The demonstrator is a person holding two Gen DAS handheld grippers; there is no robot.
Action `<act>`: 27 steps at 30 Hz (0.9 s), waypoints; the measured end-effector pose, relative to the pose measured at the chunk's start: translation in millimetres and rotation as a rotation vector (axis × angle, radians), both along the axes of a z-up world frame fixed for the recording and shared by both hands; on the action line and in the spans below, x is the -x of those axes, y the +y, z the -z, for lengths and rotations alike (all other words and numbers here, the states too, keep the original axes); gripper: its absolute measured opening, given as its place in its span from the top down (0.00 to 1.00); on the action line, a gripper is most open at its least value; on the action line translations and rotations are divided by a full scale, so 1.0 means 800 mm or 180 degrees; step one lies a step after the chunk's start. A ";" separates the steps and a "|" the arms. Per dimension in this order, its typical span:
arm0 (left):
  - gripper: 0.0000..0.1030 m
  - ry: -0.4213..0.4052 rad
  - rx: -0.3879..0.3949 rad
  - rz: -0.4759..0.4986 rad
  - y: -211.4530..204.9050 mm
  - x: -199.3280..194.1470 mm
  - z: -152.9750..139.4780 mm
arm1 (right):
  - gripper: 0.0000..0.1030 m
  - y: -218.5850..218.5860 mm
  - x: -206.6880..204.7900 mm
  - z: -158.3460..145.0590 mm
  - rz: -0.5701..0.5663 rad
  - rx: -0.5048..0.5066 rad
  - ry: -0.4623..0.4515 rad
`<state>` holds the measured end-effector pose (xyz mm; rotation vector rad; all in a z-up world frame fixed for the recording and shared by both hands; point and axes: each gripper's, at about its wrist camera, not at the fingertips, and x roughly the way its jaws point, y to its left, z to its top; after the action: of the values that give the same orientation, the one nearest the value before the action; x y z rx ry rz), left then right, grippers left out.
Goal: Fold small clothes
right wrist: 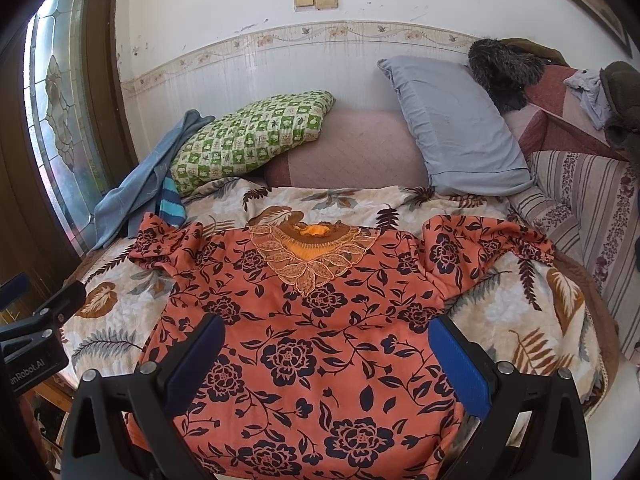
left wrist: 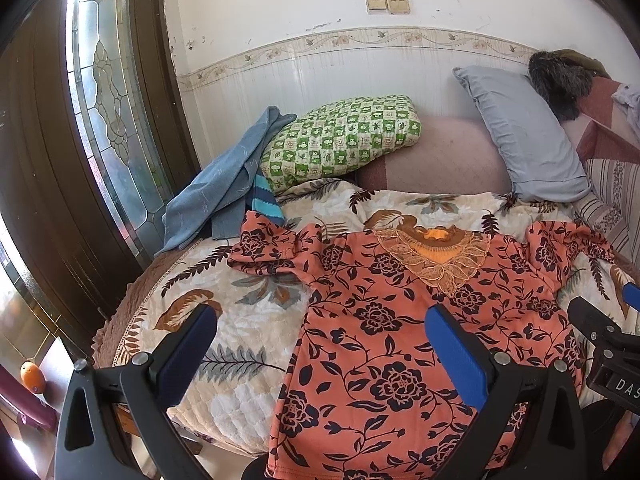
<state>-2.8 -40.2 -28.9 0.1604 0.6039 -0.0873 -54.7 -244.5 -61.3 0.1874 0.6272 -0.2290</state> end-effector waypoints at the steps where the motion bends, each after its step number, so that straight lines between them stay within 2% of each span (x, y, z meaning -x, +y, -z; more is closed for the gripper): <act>1: 0.00 -0.0007 -0.0009 -0.0002 0.000 0.000 0.000 | 0.00 0.000 0.000 0.000 0.0004 -0.0006 -0.0004; 14: 0.00 -0.0138 -0.0109 -0.0129 0.010 0.019 -0.021 | 0.00 0.007 0.008 -0.015 -0.0105 0.0000 -0.0096; 20: 0.00 -0.0121 -0.0122 -0.0050 -0.002 0.007 -0.015 | 0.00 -0.002 0.007 -0.013 -0.0076 0.0017 -0.0059; 22: 0.00 0.0029 0.0022 0.0079 -0.006 -0.012 -0.004 | 0.00 -0.012 0.001 -0.006 -0.0036 -0.0026 -0.0030; 25: 0.00 0.0603 0.0353 0.0157 -0.013 -0.067 0.039 | 0.00 -0.036 -0.016 0.018 0.0027 -0.0174 0.0050; 27: 0.00 0.0905 0.0377 0.0134 -0.024 -0.103 0.076 | 0.00 -0.063 -0.030 0.041 0.0108 -0.0300 0.0123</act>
<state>79.9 -59.3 -89.7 0.0456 0.8768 -0.1883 -30.4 -294.7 -93.9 0.2851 0.6742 -0.2364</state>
